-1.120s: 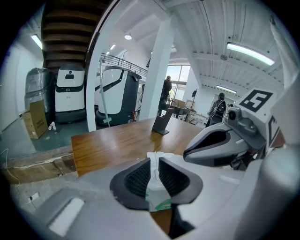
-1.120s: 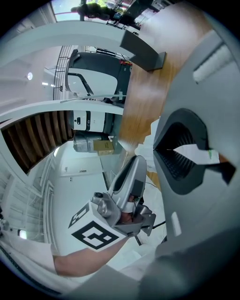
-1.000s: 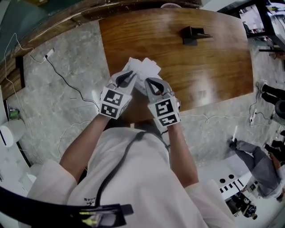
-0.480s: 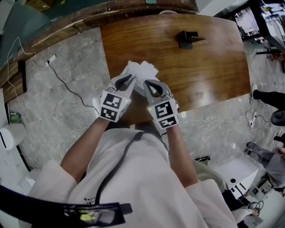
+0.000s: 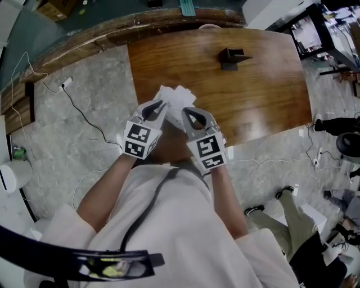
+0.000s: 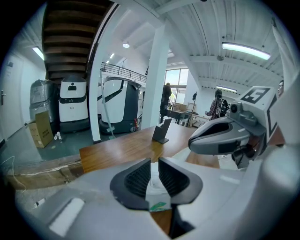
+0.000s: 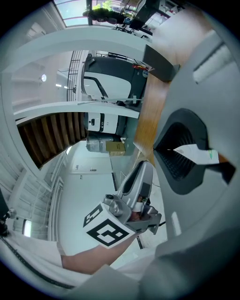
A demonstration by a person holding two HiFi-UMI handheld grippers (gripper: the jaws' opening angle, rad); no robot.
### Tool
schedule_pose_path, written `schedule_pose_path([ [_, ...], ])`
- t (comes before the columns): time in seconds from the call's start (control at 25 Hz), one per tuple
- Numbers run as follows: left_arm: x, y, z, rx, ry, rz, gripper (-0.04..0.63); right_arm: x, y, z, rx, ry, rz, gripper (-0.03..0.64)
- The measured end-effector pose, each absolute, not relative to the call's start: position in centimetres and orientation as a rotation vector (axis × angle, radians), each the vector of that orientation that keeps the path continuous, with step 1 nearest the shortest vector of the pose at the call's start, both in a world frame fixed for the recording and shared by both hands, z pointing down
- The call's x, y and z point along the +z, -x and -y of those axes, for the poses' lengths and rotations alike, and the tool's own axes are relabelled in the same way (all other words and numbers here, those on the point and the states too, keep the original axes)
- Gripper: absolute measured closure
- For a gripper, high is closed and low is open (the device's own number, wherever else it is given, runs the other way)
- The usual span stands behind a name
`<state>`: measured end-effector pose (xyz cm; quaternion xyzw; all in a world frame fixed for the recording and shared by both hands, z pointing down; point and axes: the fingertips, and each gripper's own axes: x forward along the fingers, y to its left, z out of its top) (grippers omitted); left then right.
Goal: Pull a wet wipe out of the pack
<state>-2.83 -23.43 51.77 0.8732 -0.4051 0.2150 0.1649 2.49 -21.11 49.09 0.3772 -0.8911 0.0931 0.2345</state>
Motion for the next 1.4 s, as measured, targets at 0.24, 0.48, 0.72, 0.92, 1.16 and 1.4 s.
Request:
schedule_pose_path([
  [0.24,50.6,2.8,23.5,0.603,-2.502,1.169,0.534,47.0,-3.2,21.0,0.226,-1.07,2.475,0.607],
  [0.48,48.9,2.5,23.7,0.57,-2.529,1.18,0.535,45.0,-4.0,21.0,0.197,-1.102,2.504,0.607],
  [0.72,47.6,2.1,23.8,0.548,-2.553,1.178,0.535,42.8,-4.6,21.2,0.168,-1.14,2.538,0.607],
  [0.92,46.4,1.9,23.8,0.527,-2.576,1.177,0.535,41.0,-4.9,21.2,0.123,-1.155,2.547,0.607],
  [1.16,44.5,2.2,23.9,0.485,-2.602,1.188,0.535,38.0,-4.8,20.7,0.08,-1.19,2.599,0.607],
  [1.4,42.0,2.4,23.7,0.414,-2.64,1.192,0.547,34.9,-5.4,20.5,0.064,-1.285,2.682,0.607],
])
